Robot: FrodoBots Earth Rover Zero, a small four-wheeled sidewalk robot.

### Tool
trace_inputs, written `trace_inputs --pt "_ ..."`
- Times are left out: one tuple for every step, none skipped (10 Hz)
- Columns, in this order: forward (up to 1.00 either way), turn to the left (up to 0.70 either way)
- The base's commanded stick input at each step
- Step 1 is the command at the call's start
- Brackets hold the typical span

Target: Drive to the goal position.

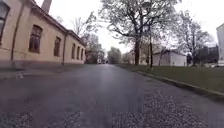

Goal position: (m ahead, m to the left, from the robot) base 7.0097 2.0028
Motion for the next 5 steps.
trace_inputs --pt "0.85 0.00" --pt "0.85 0.00" --pt "0.85 0.00" --pt "0.85 0.00" --pt "0.85 0.00"
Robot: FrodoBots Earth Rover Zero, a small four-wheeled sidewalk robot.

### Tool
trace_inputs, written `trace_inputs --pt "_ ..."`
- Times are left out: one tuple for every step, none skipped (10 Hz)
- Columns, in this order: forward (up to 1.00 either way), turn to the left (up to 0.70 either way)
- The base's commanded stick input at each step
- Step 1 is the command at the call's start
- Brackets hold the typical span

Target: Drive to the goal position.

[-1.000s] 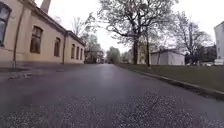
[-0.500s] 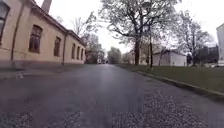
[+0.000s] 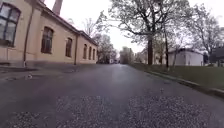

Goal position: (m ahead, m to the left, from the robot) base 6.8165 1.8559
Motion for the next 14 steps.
trace_inputs --pt "0.85 0.00" --pt "0.85 0.00" --pt "0.85 0.00" --pt "0.85 0.00" --pt "0.85 0.00" --pt "0.85 0.00" --pt "0.85 0.00" --pt "0.85 0.00" --pt "0.85 0.00" --pt "0.85 0.00" --pt "0.85 0.00" --pt "0.85 0.00" --pt "0.85 0.00" --pt "0.85 0.00"
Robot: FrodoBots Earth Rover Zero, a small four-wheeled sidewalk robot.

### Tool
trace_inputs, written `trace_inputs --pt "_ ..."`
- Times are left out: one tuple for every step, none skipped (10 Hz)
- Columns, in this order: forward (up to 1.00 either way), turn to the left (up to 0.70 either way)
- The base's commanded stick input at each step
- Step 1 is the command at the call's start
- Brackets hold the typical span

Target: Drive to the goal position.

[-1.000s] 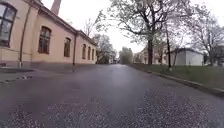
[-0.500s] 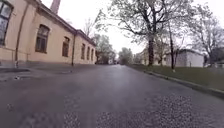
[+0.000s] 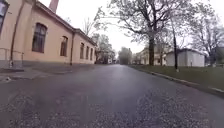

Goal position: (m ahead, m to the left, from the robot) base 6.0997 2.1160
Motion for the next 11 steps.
trace_inputs --pt "0.85 0.00" --pt "0.85 0.00" --pt "0.85 0.00" --pt "0.85 0.00" --pt "0.85 0.00" --pt "0.85 0.00" --pt "0.85 0.00" --pt "0.85 0.00" --pt "0.85 0.00" --pt "0.85 0.00" --pt "0.85 0.00"
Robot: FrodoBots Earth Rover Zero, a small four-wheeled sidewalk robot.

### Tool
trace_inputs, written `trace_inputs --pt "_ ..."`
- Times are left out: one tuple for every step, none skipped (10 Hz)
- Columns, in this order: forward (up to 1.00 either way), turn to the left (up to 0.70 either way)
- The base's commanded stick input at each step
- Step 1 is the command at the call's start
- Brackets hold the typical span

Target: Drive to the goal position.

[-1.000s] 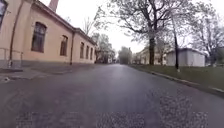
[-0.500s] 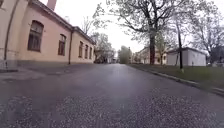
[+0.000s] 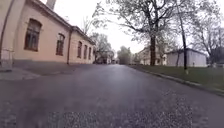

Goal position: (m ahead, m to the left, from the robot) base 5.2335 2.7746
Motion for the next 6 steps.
trace_inputs --pt "0.85 0.00" --pt "0.85 0.00" --pt "0.85 0.00" --pt "0.85 0.00" --pt "0.85 0.00" --pt "0.85 0.00"
